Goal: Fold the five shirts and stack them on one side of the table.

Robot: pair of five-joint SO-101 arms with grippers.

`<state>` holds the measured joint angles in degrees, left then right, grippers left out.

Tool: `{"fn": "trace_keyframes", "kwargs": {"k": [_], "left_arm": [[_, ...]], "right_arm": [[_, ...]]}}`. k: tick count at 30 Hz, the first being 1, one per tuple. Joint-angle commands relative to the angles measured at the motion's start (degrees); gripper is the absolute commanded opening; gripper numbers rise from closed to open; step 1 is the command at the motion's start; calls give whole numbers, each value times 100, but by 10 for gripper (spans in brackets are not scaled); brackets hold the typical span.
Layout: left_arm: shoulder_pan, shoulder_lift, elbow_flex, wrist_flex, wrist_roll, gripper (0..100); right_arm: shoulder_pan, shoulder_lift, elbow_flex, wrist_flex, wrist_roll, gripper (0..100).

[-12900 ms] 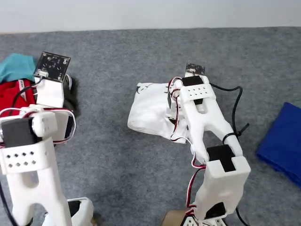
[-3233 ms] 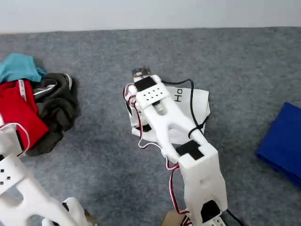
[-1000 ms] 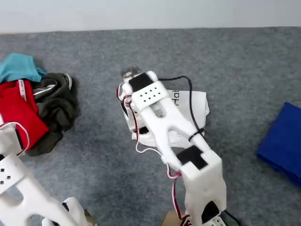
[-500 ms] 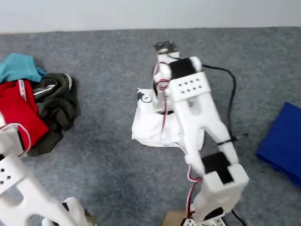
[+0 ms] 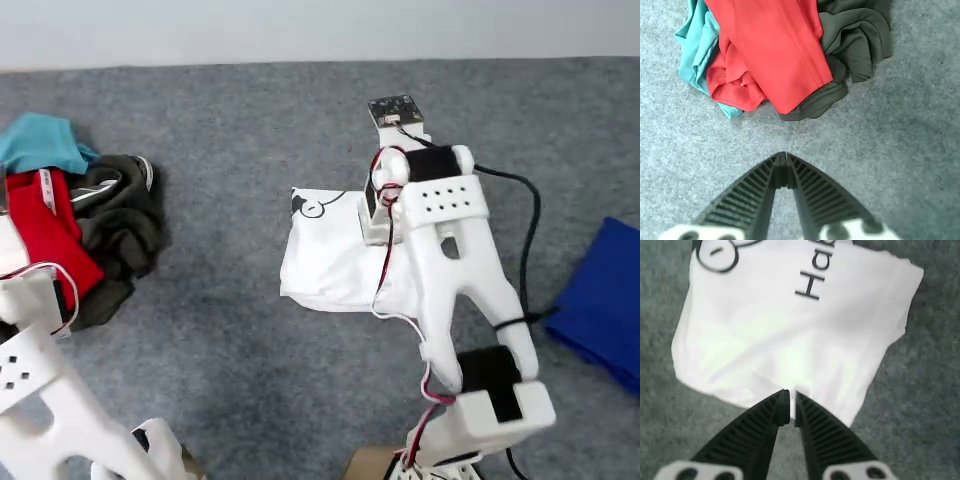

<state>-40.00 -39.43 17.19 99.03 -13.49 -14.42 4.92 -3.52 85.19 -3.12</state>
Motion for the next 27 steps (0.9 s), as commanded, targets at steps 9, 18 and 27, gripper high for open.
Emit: {"fn": "trace_keyframes", "kwargs": {"k": [9,18,27], "left_arm": [[519,-79,-171,-70,-35,6],[932,-79,-171,-70,-35,6],[923,-79,-171,-70,-35,6]], "right_arm": [[224,1912,-1160,-479,-1767,416],[338,3081,-2180,-497,-1776,387],[391,3820,-2444,-435,-1776,376]]}}
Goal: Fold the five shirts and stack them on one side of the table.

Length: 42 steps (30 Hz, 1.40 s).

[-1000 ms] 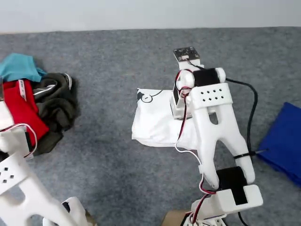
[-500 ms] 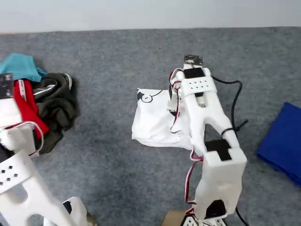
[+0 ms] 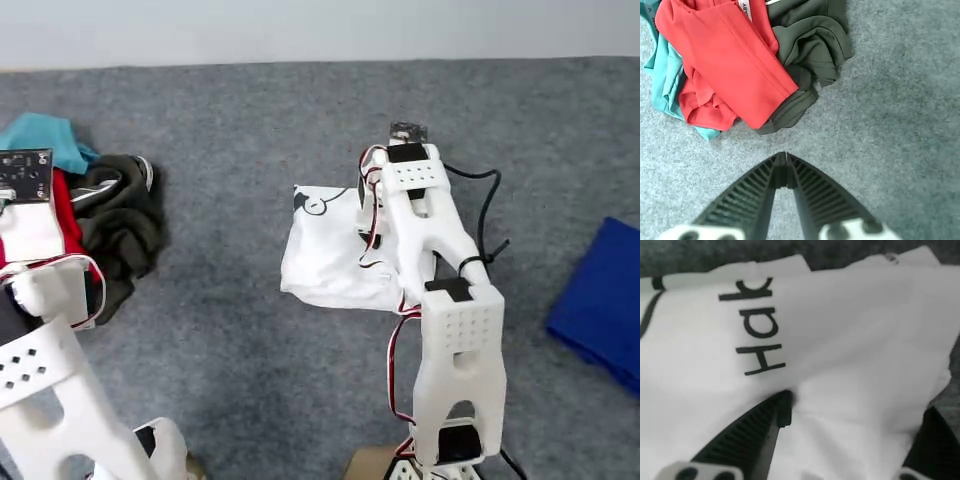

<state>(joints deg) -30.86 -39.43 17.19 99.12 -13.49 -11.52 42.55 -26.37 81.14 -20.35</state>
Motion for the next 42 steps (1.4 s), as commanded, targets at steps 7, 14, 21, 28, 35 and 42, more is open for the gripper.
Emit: {"fn": "trace_keyframes", "kwargs": {"k": [7,14,21,28,35,42], "left_arm": [[9,-79,-171,-79,-35,6],[0,-79,-171,-70,-35,6],[9,-79,-171,-70,-35,6],[0,-97,-171,-44,-35,6],[0,-123,-92,-35,-26,6],[-9,-123,48,-35,-18,6]], "right_arm": [[136,66,-158,57,264,54],[180,-92,-202,444,1002,11],[725,-1086,-220,743,2136,10],[1341,-1516,-220,470,5099,10],[1684,-1235,-220,-233,8193,10],[1411,-1174,-220,-752,9204,10]]}}
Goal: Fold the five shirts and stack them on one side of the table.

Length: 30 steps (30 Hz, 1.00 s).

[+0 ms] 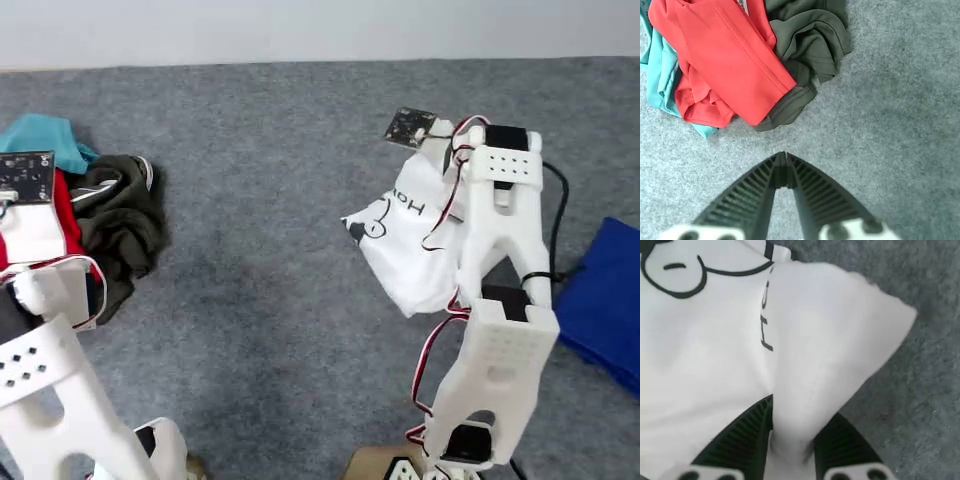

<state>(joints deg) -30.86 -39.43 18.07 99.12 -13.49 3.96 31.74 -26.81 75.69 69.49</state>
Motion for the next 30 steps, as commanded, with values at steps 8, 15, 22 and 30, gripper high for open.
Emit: {"fn": "trace_keyframes", "kwargs": {"k": [8,15,22,30], "left_arm": [[-9,-123,-22,44,-18,6],[-9,-123,-22,123,-26,6],[0,-123,-22,123,-26,6],[9,-123,-31,105,-9,6]], "right_arm": [[-57,-163,-185,-488,-1609,227],[-40,-576,-185,-532,-4009,299],[-57,-857,-167,-198,-6576,299],[-40,-980,-176,778,-8703,299]]}}
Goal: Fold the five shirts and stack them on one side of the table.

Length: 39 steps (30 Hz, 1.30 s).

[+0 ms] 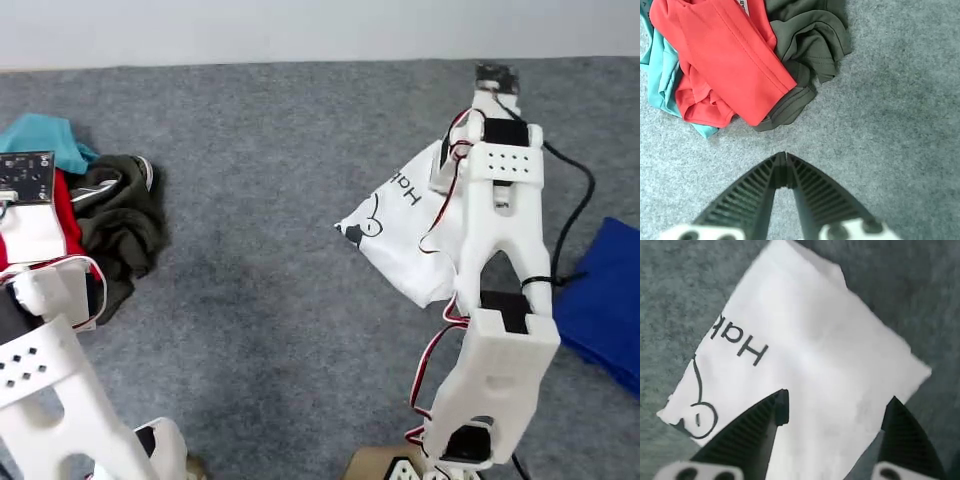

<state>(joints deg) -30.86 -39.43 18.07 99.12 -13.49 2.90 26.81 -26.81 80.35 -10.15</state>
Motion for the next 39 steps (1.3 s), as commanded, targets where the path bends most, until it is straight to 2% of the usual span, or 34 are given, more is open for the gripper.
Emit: {"fn": "trace_keyframes", "kwargs": {"k": [1,7,10,14,16,26,34,39], "left_arm": [[9,-123,-31,97,-9,6],[18,-123,-13,88,-9,6],[18,-123,-13,88,-9,6],[18,-123,-13,88,0,6],[18,-123,-13,88,0,6],[18,-123,-13,97,0,6],[18,-97,-13,88,0,6],[18,-88,-13,35,0,6]], "right_arm": [[66,-497,-176,470,-993,299],[-22,-453,-176,1156,-2593,303],[-75,-435,-158,1103,-2927,324],[-207,-259,-149,664,-3200,432],[-259,-66,-149,400,-3253,467],[-295,901,-149,-488,-3288,463],[-321,1745,-176,-1033,-3288,381],[-321,2097,-185,-963,-3288,353]]}}
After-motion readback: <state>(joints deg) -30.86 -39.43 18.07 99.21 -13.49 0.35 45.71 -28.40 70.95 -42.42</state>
